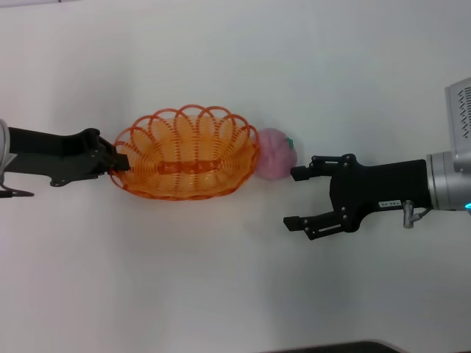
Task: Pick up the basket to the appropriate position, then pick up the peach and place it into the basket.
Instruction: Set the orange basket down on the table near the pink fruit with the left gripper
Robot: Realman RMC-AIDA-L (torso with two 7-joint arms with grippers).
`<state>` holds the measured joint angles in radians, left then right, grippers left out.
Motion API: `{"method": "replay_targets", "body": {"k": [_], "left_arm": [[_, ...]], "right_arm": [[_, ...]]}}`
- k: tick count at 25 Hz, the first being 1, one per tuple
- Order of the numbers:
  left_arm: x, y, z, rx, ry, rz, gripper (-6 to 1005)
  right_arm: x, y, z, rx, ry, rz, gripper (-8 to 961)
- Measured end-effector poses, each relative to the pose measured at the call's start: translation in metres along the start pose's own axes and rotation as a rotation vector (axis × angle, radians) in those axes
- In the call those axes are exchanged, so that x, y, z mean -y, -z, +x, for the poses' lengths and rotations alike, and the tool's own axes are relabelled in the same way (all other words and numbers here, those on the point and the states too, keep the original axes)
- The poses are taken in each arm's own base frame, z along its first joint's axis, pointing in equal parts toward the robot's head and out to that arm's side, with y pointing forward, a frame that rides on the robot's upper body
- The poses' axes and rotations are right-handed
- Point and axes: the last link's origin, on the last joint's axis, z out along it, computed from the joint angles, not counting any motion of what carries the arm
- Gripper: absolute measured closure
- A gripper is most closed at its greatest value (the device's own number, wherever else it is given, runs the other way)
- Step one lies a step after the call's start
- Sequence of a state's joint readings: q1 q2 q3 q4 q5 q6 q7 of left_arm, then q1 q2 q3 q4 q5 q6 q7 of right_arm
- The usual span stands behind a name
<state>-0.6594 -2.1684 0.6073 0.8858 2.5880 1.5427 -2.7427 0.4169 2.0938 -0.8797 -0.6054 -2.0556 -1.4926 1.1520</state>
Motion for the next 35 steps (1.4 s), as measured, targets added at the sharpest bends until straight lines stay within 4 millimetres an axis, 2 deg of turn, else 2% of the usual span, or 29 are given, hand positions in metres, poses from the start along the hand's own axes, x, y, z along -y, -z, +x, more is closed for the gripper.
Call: {"method": "replay_targets", "body": {"k": [17,22,28,33,35], "left_arm": [[0.02,0.003,-0.004,-0.069,0.056,0.016,904],[0.019,0.002,-0.005,-0.06,0.048,0.02,860],[0.01,0.002,-0.008,-0.039,0.052,-0.059,718],[0.01,0.005,-0.009,-0.047,0.053,-0.091,447],[0.012,0.006,-0.008,-0.049,0.052,-0.08,410]], "right_arm": [[-0.001,0.0,0.002,-0.005,-0.007,-0.002,24],[-0.001,0.0,0.002,-0.006,-0.006,-0.003,24],[-0.001,0.0,0.002,-0.007,-0.005,-0.004,25],[-0.001,0.0,0.002,-0.007,-0.004,-0.004,24],[-0.001,0.0,0.002,-0.007,-0.004,-0.004,24]]}}
